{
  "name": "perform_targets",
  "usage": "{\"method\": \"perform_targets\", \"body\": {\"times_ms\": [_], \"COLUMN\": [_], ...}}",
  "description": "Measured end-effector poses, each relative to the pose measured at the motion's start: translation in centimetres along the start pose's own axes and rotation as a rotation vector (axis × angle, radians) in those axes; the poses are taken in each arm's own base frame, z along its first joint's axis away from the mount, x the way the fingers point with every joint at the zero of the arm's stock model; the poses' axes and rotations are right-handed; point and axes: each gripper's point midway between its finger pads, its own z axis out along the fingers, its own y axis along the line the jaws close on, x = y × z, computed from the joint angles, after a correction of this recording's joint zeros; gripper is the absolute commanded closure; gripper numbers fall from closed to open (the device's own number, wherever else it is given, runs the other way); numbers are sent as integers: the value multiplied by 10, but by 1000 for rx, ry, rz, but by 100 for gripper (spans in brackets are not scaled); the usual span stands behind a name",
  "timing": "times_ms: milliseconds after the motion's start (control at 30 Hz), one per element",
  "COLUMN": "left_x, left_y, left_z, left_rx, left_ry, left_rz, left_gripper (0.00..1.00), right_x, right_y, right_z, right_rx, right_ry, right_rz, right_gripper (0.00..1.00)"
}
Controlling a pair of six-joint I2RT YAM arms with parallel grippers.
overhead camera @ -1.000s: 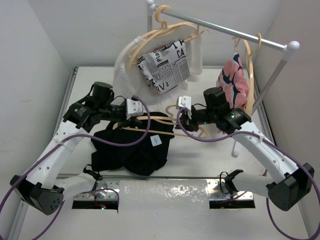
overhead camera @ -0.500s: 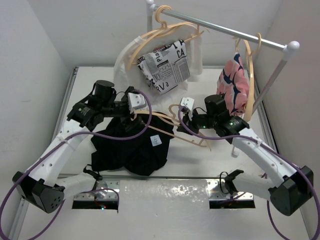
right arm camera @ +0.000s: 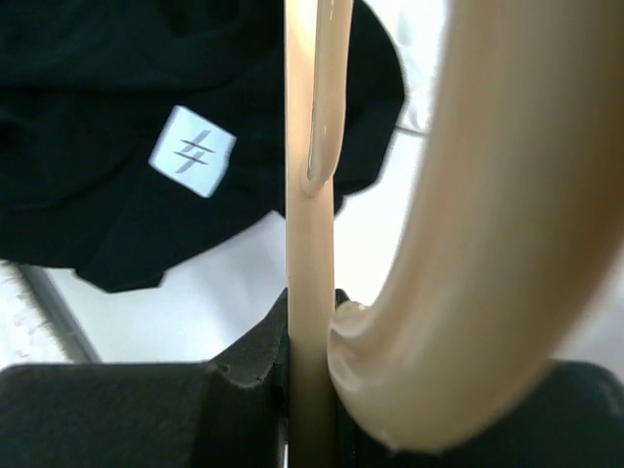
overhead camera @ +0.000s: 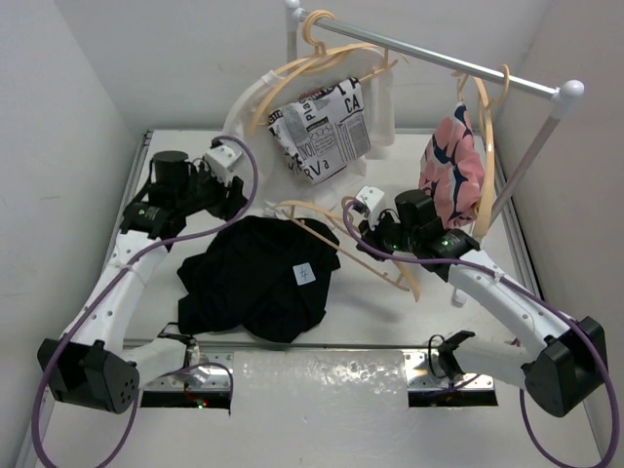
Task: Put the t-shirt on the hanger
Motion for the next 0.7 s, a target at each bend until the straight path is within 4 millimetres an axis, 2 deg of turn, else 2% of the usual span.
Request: {"method": "perform_targets", "body": {"times_ms": [33, 67, 133, 233, 300, 367, 533, 633, 700], "left_x": [10, 33, 64, 116, 138, 150, 156, 159, 167], "left_y": [2, 2, 3, 8, 12, 17, 25, 29, 30], "left_z": [3, 11, 23, 43, 51, 58, 76, 88, 95], "left_rx": [-13, -12, -16, -26, -41, -56, -69, -73, -75], "left_ry": [24, 81, 171, 329, 394, 430, 421, 413, 428], "left_rz": [-9, -34, -66, -115, -128, -132, -127, -122, -130], "left_gripper": [62, 63, 58, 46, 41, 40, 40, 47, 57], "right_x": [1, 2, 4, 5, 4, 3, 2, 2, 4], "right_y": [-3, -5, -9, -13, -14, -13, -11, -7, -4], "right_z": [0, -1, -2, -4, -5, -7, -10, -12, -13], "right_rx": [16, 32, 56, 82, 87, 90, 84, 67, 51], "right_ry": [5, 10, 21, 25, 22, 17, 10, 11, 18], "right_rz": [1, 4, 6, 8, 7, 6, 4, 5, 8], "right_gripper": [100, 100, 100, 100, 100, 100, 100, 100, 100]}}
